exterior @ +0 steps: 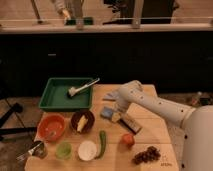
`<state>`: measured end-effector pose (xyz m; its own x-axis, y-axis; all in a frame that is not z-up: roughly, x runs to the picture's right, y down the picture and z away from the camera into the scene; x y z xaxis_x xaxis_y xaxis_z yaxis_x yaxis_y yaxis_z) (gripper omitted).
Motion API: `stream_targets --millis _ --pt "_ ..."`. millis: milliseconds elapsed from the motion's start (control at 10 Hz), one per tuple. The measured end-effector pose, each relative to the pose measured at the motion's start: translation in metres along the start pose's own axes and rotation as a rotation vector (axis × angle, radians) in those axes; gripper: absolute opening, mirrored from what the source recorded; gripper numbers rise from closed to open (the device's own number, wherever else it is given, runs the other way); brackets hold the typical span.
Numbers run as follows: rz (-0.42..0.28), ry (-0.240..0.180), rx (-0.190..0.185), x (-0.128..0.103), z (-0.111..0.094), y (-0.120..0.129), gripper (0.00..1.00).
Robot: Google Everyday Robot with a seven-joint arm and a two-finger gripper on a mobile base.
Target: Place sponge in plastic cup
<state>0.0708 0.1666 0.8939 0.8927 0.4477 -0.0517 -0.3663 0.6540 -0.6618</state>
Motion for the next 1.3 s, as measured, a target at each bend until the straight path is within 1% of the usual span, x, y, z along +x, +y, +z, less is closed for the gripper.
stream_targets --millis 100,200,500,600,700,800,900,1000,1100,1200,1300 --pt "0.007 -0.007 0.011 0.002 -0.006 -0.002 0.02" --pt "0.013 -0.014 0.025 0.004 -0.013 -0.004 0.0" --pt "0.021 -0.048 0.083 0.006 -0.044 -0.013 0.0" --pt "-0.002 -0.069 0.096 0.002 -0.052 -0.014 0.0" --pt "-0.058 -0.097 0.109 -0.005 -0.064 -0.014 0.0" --pt "-0.107 -0.116 0.116 -0.014 -0.073 -0.012 0.0" --pt "-0.194 -0.143 0.117 -0.029 -0.083 -0.006 0.0" --pt "-0.315 -0.169 0.115 -0.047 -0.093 0.002 0.0" --pt "-0.39 -0.184 0.111 -0.06 -0.098 0.009 0.0" --pt "-0.483 -0.2 0.102 -0.077 -0.102 0.019 0.0" --pt "-0.594 -0.213 0.088 -0.094 -0.106 0.031 0.0"
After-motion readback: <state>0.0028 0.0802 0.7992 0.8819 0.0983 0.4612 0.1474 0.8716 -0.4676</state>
